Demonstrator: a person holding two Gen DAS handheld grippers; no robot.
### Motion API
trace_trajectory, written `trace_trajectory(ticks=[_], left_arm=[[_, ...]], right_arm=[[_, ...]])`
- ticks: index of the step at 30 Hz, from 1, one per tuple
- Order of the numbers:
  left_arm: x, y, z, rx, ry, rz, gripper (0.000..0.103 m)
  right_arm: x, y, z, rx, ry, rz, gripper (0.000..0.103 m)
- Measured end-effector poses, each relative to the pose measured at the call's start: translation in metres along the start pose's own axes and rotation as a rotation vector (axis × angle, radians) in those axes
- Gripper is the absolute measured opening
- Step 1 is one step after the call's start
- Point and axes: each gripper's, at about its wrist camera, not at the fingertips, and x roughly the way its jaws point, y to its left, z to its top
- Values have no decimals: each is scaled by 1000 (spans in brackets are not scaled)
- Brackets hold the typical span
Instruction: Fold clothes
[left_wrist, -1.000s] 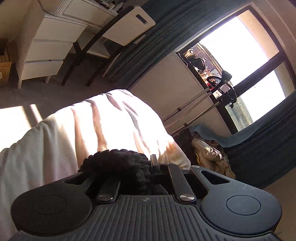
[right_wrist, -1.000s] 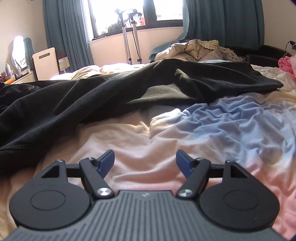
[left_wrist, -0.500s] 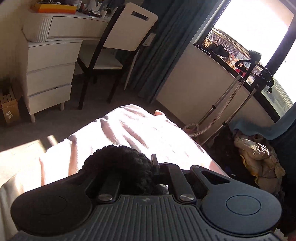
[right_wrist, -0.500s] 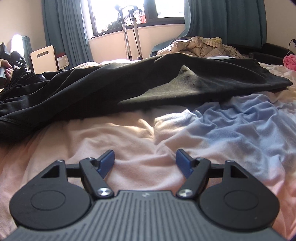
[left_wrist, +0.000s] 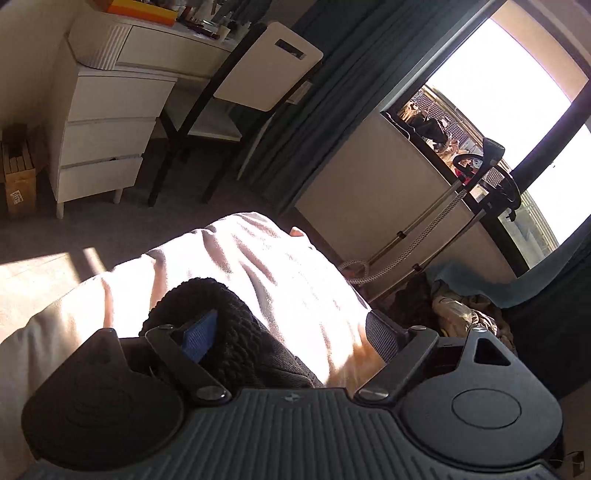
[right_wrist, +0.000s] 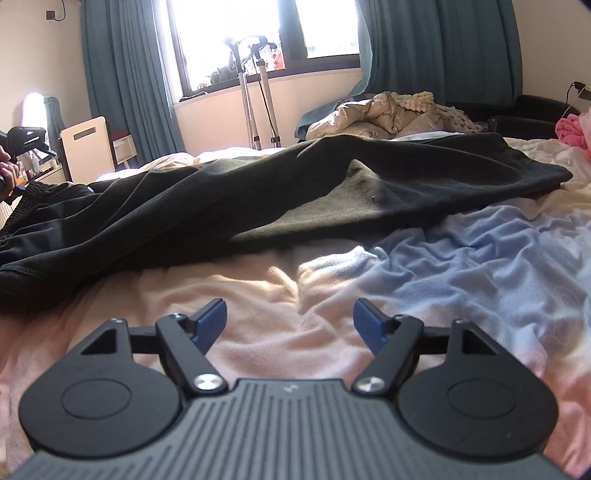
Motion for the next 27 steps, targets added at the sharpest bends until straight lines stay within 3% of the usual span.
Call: trace_trajectory(ticks=[3,7,12,14,17,20,27], left_arm=[[-50,-8,-4,80,-43,2,91],[-111,-21,-40,202,-24,-85,91],[-176,-44,-147,517,6,-190,92],[-193,-52,-196,632,-1,-193,92],[-198,-66,-261,759,22,-128,92],[-197,-80,-301,848,7,-109,92],[-168,-97,-345,942,27,-59,92]], right_arm=[[-15,-8,4,26,-27,-21,76],[-39,-20,10,67,-56,-43,76],[-69,-26,17,95,-91,-42,76],[-79,-27,19,96,-93,-39,77],[-87,-26,21,79,-76,-39,77],[-90,-26,20,64,-73,-36,77],[-87,-37,22,117,-65,1,77]])
